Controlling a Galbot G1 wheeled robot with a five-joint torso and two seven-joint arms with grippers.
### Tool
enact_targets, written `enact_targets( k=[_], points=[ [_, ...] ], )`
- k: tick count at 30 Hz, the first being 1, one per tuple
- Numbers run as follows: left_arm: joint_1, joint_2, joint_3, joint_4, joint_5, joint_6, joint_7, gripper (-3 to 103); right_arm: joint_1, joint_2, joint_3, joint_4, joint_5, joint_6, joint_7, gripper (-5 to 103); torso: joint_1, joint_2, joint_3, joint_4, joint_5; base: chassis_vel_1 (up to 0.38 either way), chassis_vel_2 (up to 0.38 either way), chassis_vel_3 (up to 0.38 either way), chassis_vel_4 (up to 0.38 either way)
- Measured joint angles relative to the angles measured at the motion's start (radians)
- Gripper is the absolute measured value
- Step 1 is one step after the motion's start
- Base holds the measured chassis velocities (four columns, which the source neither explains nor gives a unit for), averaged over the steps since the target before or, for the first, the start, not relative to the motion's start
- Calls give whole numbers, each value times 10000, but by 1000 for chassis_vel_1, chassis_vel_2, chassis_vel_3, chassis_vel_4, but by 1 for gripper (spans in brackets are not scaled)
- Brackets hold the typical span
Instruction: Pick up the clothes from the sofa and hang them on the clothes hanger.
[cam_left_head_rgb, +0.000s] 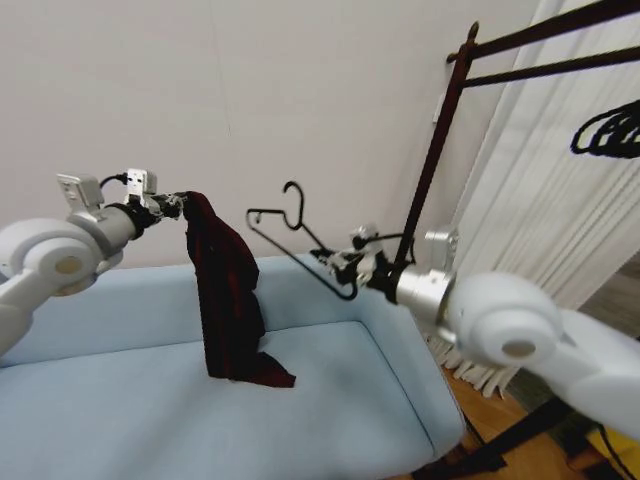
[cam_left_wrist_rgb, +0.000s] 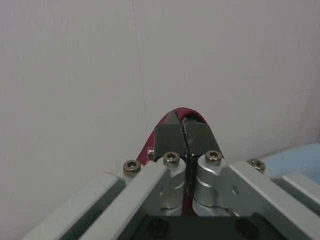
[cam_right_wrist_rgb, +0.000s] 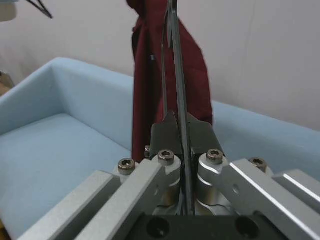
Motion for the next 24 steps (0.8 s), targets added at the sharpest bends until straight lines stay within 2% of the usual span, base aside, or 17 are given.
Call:
enact_targets(
  k=[3,6,9,14,24],
  points=[
    [52,230,-84,-127,-169,-12,9,0,37,361,-66,38,-40,67,160,2,0,0,0,2,2,0,0,0,0],
    [86,541,-176,-337,-376,-47,17,0,513,1021,-228,-48,-54,139,473,2,0,0,0,4,-1,0,0,0,0],
    [77,630,-194,-396,-443,-69,17,0,714,1252,-283,-85,-35,171,622,2,1,0,0,6,-1,0,0,0,0],
    [74,651,-207,-569,-506,-88,-45,0,787,1441,-410,-213,-82,177,664,2,1,0,1,0,0,0,0,0,0],
    [109,631,-246,-881,-536,-92,-283,0,802,1847,-607,-962,-624,70,654,2,1,0,1,3,0,0,0,0,0]
  ],
)
